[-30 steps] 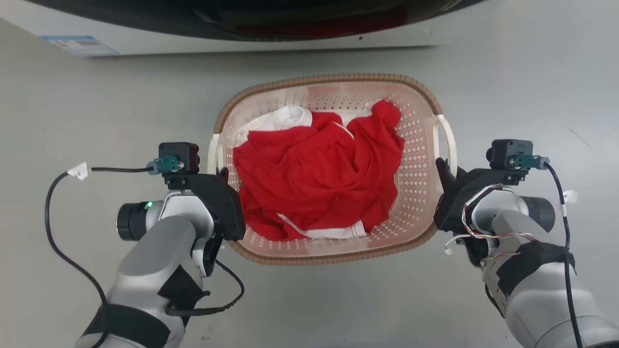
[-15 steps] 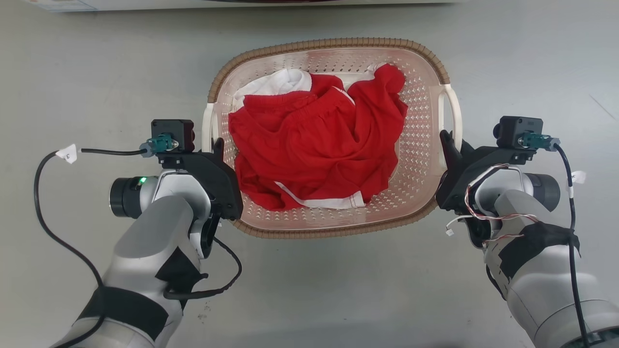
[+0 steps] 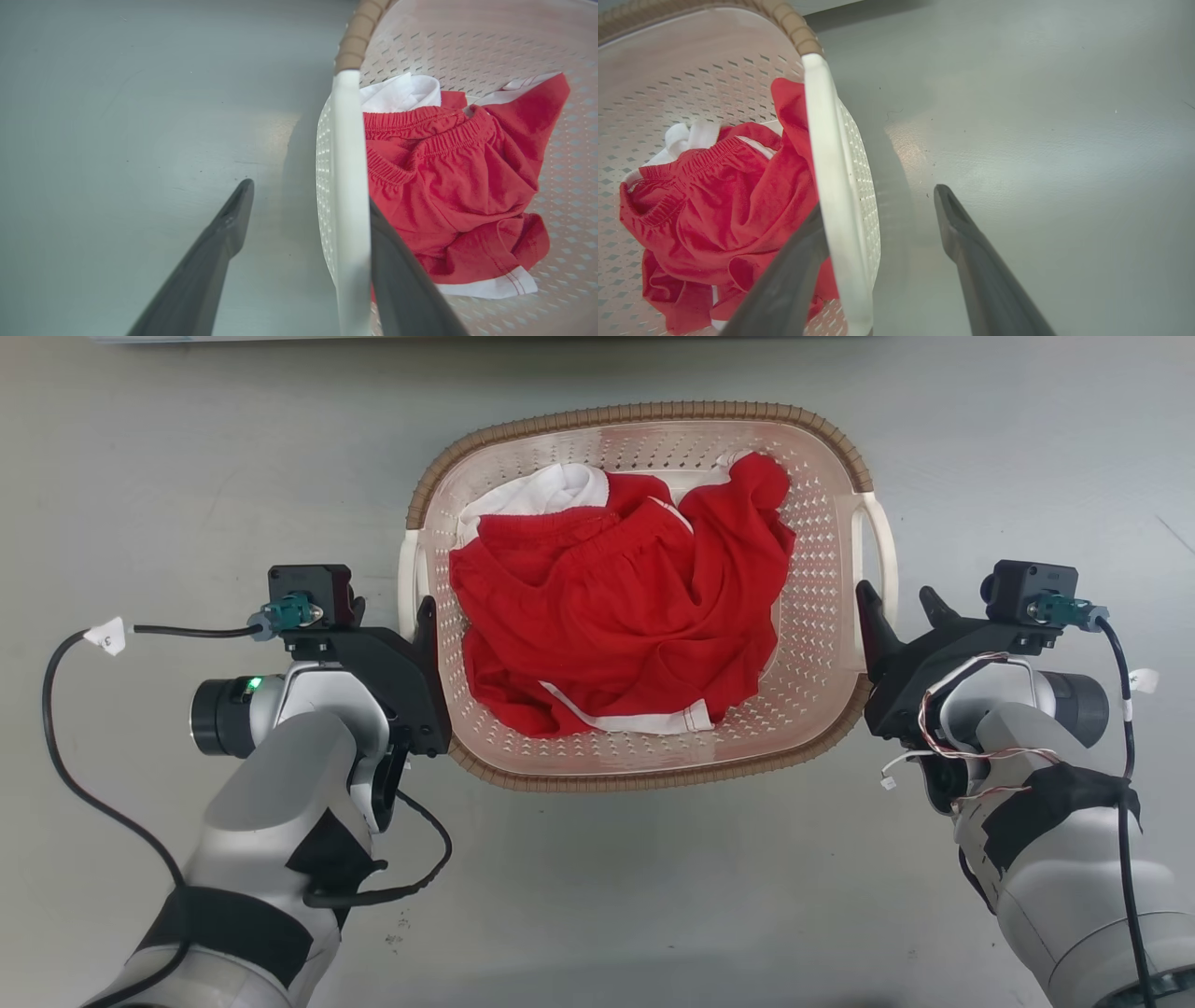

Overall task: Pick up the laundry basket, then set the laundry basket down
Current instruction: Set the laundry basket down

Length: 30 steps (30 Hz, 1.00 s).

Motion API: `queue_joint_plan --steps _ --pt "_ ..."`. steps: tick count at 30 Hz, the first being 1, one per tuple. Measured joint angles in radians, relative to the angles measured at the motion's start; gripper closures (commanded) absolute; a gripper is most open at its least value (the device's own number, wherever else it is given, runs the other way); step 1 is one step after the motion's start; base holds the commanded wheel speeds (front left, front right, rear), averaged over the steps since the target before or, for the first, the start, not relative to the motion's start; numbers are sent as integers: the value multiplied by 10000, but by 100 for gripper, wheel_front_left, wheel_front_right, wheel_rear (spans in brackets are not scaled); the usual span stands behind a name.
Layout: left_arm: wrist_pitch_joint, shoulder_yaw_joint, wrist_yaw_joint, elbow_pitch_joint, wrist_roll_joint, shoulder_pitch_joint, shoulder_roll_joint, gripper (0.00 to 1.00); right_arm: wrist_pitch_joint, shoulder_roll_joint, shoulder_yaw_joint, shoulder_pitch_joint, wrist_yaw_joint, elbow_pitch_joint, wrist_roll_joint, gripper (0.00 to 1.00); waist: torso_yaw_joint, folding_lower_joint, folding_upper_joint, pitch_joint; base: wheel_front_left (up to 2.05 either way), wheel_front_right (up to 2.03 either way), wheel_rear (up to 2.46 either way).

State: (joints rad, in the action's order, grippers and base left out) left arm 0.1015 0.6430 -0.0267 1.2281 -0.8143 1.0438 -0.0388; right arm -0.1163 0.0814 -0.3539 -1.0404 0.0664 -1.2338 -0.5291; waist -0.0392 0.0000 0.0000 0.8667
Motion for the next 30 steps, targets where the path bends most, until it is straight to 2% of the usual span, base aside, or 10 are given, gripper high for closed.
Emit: queue_joint_plan --steps 18,30 --pt "150 44 4 224 -27 -1 81 0 -88 -86 -69 -2 232 -144 -267 0 98 0 0 -290 0 0 0" --pt "343 36 96 322 -121 -118 82 0 -387 -127 -151 130 397 -236 -341 0 172 0 0 -1087 0 0 0"
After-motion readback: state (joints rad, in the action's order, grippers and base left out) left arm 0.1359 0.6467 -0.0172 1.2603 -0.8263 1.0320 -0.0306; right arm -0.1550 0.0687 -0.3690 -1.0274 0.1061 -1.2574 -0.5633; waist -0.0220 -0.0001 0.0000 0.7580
